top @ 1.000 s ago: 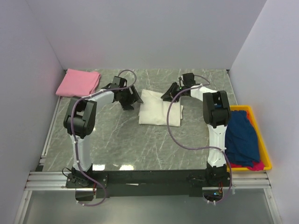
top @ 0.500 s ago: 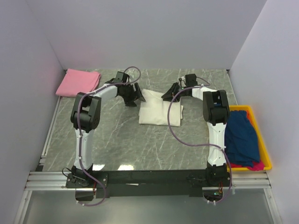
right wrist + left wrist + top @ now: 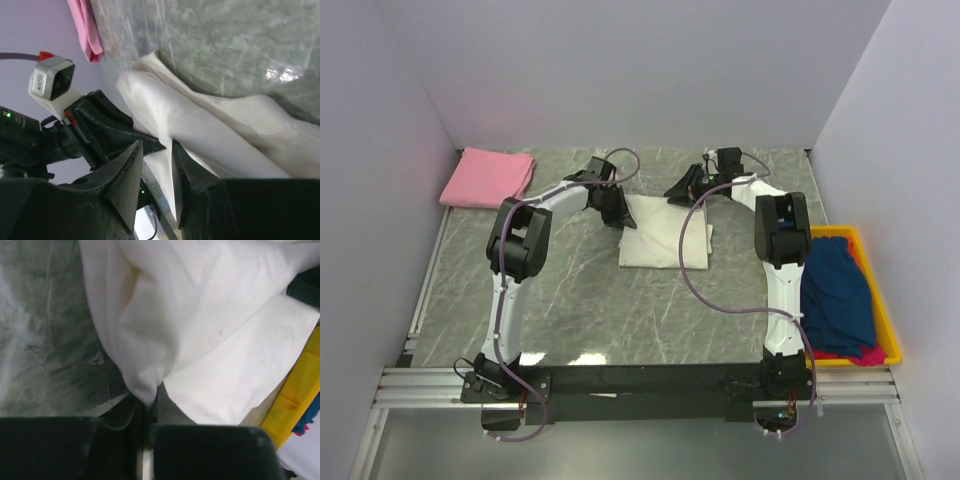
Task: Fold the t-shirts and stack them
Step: Neatly place the folded tshirt to the corner
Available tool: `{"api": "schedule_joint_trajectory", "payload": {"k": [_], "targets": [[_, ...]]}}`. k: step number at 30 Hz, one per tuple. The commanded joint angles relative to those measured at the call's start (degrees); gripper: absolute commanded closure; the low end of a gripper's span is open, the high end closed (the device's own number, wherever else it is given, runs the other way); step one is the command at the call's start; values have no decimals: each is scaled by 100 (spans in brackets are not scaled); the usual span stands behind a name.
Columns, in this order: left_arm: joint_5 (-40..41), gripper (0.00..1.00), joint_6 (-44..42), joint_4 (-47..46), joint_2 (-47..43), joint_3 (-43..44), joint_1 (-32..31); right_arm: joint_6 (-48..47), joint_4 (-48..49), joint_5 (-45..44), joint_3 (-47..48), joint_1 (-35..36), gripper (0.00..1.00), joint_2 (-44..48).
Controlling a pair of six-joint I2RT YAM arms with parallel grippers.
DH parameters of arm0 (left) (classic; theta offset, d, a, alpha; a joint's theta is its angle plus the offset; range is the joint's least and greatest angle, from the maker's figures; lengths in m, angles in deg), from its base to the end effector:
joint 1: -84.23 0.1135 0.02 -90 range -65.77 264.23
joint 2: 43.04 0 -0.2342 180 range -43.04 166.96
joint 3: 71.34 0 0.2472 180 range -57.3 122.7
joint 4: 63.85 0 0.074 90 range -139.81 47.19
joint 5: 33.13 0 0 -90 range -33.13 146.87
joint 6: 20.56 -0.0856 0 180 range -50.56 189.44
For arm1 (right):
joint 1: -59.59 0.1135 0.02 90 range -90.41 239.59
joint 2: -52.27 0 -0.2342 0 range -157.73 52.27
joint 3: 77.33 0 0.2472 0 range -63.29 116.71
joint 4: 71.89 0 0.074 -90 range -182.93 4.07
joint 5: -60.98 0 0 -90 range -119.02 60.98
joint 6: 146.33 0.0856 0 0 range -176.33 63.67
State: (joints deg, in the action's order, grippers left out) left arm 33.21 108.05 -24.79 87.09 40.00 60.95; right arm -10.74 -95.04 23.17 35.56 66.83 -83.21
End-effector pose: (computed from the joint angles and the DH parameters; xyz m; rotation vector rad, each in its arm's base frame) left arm 0.4329 -0.2237 0.0839 -0.2009 2.7284 -0.8952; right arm 0.4910 0.1305 0.0922 0.3408 2.4527 1.5046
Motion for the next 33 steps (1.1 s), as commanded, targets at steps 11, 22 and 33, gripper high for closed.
{"api": "schedule_joint_trajectory", "payload": {"k": [11,22,33], "targets": [[2769,100,-1171,1918,75,1405,325,-708,-1180,-1754,258,224,58,1840],[3922,100,-2349,2737,540,3032,1168,-884,-1498,-3169,319,1129,51,1508],[4507,100,-2717,2413,707,3278,1503,-630,-1024,-3408,496,1780,43,839]]}}
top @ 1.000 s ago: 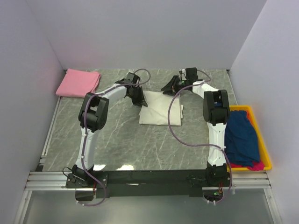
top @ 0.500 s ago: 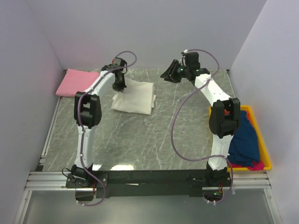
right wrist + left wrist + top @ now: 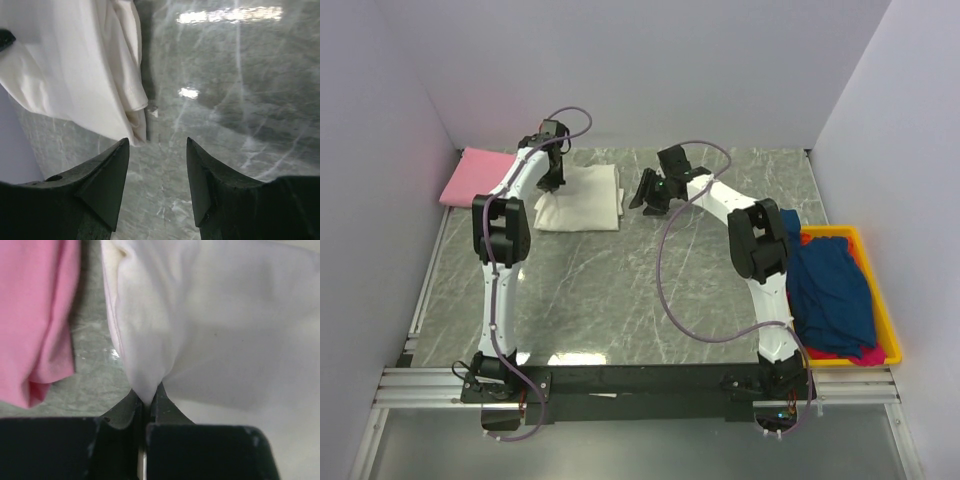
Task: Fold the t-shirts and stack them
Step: Neatly place the folded tshirt to the corner
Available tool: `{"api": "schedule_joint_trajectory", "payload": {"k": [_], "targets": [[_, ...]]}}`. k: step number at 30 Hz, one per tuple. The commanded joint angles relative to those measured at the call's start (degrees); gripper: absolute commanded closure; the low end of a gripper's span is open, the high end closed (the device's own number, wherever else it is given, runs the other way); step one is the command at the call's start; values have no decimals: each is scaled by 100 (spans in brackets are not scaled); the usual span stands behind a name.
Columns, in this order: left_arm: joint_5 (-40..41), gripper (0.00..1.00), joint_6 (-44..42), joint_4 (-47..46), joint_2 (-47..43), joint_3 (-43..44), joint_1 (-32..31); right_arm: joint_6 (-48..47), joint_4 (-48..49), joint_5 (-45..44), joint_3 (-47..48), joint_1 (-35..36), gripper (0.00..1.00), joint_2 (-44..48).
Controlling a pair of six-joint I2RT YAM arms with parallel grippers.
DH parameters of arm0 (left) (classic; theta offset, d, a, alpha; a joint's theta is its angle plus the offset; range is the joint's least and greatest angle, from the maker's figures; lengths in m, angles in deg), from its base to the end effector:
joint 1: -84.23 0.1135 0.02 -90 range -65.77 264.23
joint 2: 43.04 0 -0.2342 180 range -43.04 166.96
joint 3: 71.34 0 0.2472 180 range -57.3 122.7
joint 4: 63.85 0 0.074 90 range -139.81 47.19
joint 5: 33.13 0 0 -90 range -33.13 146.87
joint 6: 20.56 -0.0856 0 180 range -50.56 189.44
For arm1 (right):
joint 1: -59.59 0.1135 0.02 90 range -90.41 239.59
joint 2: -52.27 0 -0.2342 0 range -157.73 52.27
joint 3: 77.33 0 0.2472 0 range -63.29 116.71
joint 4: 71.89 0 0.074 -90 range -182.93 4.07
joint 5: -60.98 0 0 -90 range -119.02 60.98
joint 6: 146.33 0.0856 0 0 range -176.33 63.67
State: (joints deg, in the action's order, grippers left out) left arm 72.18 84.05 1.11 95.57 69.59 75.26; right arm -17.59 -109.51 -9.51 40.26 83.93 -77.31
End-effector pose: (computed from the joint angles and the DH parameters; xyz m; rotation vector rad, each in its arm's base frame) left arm 0.5119 -0.0579 0.1393 -0.2140 2.6065 0.2139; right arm 0.4540 0.2368 0.1248 0.1613 2.5763 0.8732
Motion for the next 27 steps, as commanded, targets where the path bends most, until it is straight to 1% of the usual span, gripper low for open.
{"api": "schedule_joint_trajectory", "payload": {"k": [1,5,7,9,11,12,17,21,23,27], "targets": [[822,100,-379,-248,-158,319,71,81,424,-88,-44,89,43,275],[1184,100,-836,-538,-255,337,150,46,572,-166,-492,211,44,529],[1412,100,-1074,-757,-316,345,176,63,765,-175,-940,238,44,775],[1527,100,-1354,-855,-325,433,229,90,845,-123,-1256,273,44,933],[1659,100,-1400,-838,-299,651,317,63,846,-105,-1389,299,44,1031],[1651,100,-1661,-812,-299,748,361,37,837,-140,-1468,343,44,1118],[1554,100,-1944,-952,-387,881,580,-7,837,-123,-1636,458,45,1312],[1633,100,-2295,-1031,-404,1057,642,-51,784,-193,-1636,537,45,1374],[1581,100,-2357,-1022,-413,1197,695,-51,758,-193,-1627,581,45,1348],[1519,100,-2533,-1145,-519,1215,704,-42,696,-184,-1566,625,46,1269]]}}
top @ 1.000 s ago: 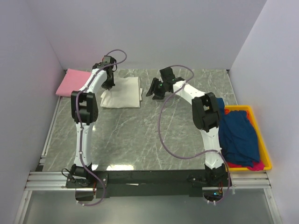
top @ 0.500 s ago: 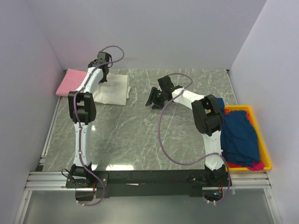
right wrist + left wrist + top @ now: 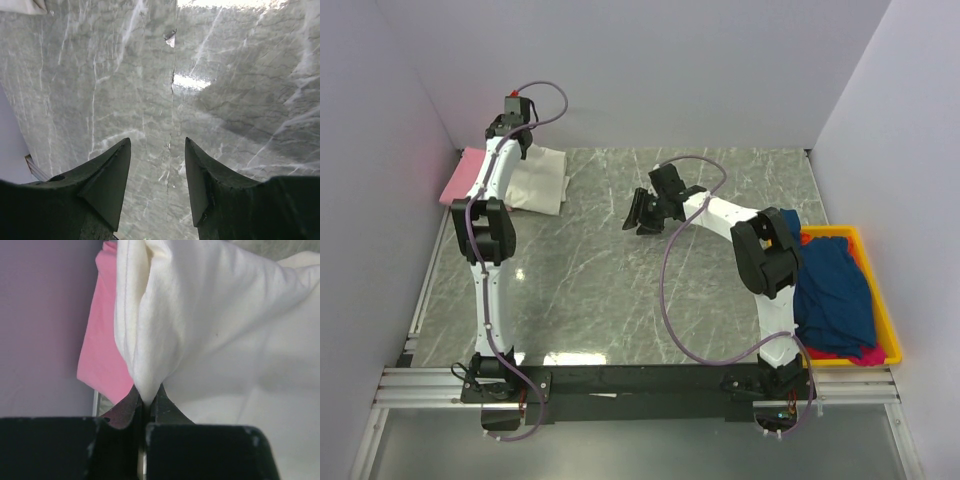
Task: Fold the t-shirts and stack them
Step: Neatly place the folded tshirt to the corner
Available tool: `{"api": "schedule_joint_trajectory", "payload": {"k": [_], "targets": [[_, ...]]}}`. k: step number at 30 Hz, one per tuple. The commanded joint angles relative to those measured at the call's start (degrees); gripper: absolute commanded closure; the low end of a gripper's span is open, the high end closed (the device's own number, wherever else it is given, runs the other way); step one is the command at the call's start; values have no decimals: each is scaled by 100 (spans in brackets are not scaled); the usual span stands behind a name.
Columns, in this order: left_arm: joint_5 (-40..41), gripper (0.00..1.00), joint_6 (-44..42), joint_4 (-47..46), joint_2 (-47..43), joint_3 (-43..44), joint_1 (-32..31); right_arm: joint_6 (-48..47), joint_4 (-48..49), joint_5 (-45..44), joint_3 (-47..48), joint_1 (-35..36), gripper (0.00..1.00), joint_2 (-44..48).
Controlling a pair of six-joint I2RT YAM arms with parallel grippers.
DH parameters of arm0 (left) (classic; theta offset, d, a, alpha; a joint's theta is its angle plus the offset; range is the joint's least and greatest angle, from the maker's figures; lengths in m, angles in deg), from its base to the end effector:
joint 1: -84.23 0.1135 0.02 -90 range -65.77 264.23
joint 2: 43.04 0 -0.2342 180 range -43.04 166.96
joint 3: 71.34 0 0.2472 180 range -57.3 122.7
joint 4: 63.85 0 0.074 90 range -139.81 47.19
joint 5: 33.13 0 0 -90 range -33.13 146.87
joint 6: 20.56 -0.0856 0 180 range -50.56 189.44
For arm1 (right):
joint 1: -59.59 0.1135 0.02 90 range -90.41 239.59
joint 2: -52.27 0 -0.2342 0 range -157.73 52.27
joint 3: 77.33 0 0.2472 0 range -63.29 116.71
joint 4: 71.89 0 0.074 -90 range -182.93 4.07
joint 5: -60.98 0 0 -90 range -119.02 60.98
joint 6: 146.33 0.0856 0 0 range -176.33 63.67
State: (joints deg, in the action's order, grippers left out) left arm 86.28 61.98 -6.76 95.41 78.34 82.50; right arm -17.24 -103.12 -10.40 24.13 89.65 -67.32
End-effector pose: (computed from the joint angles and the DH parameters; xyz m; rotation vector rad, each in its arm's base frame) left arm 0.5422 0.0257 0.2104 -0.0602 2.3328 0.6553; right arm 0.3945 0.2599 0.1225 0.0472 2.5967 0.8947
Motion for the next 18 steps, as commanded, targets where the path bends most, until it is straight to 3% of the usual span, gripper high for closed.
{"api": "schedule_joint_trajectory", "payload": {"k": [1,18], "targets": [[118,100,-352,-376,-521,384,-20,-77,49,-103,56,70,46,270],[-58,100,-853,-754,-978,534,104,-95,-21,-261,56,114,46,349]]}}
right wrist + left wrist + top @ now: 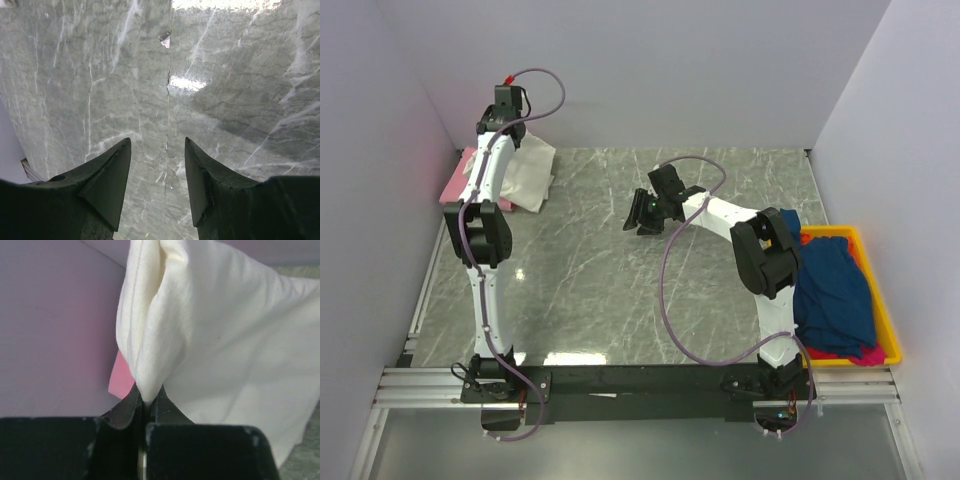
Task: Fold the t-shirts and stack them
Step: Neatly place the folded tshirt to the corner
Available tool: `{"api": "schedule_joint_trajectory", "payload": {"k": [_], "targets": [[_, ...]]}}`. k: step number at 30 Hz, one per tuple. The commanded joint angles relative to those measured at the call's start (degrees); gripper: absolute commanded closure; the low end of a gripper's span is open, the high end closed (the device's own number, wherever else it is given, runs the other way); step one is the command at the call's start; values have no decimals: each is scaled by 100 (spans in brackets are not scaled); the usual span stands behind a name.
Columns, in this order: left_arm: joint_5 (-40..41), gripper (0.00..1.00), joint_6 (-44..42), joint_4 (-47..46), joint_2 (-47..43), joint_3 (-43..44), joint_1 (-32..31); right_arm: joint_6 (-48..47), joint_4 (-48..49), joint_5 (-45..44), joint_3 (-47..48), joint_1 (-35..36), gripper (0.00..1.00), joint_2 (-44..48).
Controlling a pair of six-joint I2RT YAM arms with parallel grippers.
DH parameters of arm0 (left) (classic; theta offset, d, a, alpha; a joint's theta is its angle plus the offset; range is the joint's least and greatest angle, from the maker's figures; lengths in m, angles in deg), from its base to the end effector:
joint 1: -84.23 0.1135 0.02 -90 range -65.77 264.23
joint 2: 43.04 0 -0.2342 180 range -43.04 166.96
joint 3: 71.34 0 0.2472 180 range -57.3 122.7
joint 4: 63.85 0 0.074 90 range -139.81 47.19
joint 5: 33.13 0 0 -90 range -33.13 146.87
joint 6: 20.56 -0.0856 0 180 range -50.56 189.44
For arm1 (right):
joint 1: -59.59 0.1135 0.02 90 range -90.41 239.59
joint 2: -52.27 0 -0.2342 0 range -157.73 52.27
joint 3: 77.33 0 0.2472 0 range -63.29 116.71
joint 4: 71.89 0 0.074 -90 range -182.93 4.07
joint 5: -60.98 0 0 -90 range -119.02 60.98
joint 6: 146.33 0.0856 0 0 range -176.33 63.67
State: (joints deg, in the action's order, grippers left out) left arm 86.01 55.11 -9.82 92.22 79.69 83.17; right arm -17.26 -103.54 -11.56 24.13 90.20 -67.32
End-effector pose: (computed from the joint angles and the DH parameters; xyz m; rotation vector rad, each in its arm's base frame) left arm 0.5417 0.0317 0.2534 0.0199 2.2273 0.6944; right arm 0.3924 0.2620 0.1214 0.0460 2.6017 0.8709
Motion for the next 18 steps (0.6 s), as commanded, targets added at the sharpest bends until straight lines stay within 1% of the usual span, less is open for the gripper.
{"api": "schedule_joint_trajectory", "payload": {"k": [1,14,18], "targets": [[-41,100,-176,-465,-668,399,44,-92,29,-154,56,68,46,349],[-313,100,-202,-492,-958,399,44,-57,47,-172,39,94,46,305],[-269,100,-263,-553,-1072,329,53,-66,56,-172,56,112,46,278]]}}
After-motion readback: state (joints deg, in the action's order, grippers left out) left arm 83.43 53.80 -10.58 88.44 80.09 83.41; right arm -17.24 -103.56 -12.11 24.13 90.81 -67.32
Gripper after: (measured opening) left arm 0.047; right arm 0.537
